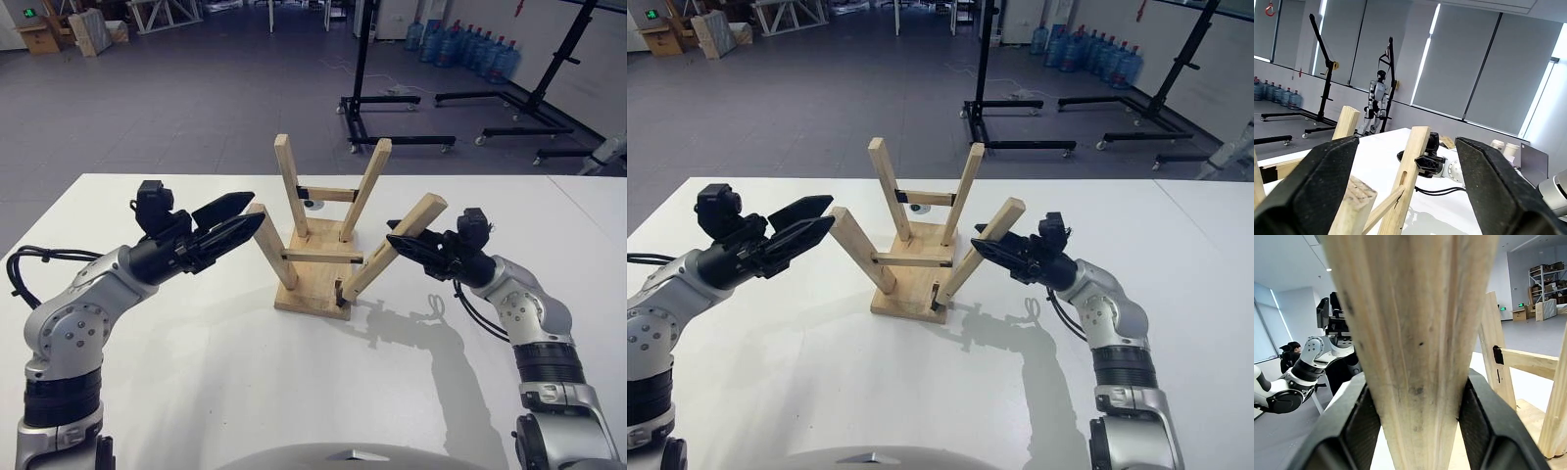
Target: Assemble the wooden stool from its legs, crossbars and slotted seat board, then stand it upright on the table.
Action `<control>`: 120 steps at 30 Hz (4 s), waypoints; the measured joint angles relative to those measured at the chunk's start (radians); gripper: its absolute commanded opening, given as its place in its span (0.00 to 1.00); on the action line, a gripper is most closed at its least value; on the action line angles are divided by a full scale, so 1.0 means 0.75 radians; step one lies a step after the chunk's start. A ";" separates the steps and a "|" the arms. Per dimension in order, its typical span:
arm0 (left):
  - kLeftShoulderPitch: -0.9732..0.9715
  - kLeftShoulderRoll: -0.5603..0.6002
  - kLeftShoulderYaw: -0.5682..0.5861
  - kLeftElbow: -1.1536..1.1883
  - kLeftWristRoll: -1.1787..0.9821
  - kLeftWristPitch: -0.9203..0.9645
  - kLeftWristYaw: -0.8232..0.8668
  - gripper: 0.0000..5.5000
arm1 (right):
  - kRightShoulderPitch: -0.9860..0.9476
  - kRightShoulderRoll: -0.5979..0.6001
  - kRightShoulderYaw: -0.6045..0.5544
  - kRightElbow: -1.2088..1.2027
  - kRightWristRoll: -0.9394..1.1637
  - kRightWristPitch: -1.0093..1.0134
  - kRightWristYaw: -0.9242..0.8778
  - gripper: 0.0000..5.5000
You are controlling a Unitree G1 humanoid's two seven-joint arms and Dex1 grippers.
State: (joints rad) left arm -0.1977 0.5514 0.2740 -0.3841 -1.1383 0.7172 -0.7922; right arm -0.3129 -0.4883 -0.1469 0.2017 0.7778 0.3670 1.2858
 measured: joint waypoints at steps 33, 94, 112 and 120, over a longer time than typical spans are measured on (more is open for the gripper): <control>-0.039 -0.059 -0.083 0.023 0.164 -0.088 0.035 0.65 | -0.241 -0.080 0.246 0.132 -0.368 -0.277 0.133 0.37; -0.356 -0.297 -0.935 0.224 1.605 -0.396 0.604 0.65 | -0.179 0.015 0.345 -0.079 -0.437 -0.226 -0.080 0.37; -0.370 -0.368 -1.042 0.188 1.849 -0.148 0.591 0.65 | -0.133 0.018 0.364 -0.168 -0.439 -0.162 -0.120 0.37; -0.314 -0.373 -1.101 0.073 2.016 -0.070 0.611 0.65 | -0.131 0.012 0.368 -0.214 -0.439 -0.113 -0.120 0.37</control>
State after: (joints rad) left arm -0.4334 0.2716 -0.5519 -0.3292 0.3735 0.6648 -0.3342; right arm -0.4111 -0.4795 0.1290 0.0411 0.4488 0.2820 1.1955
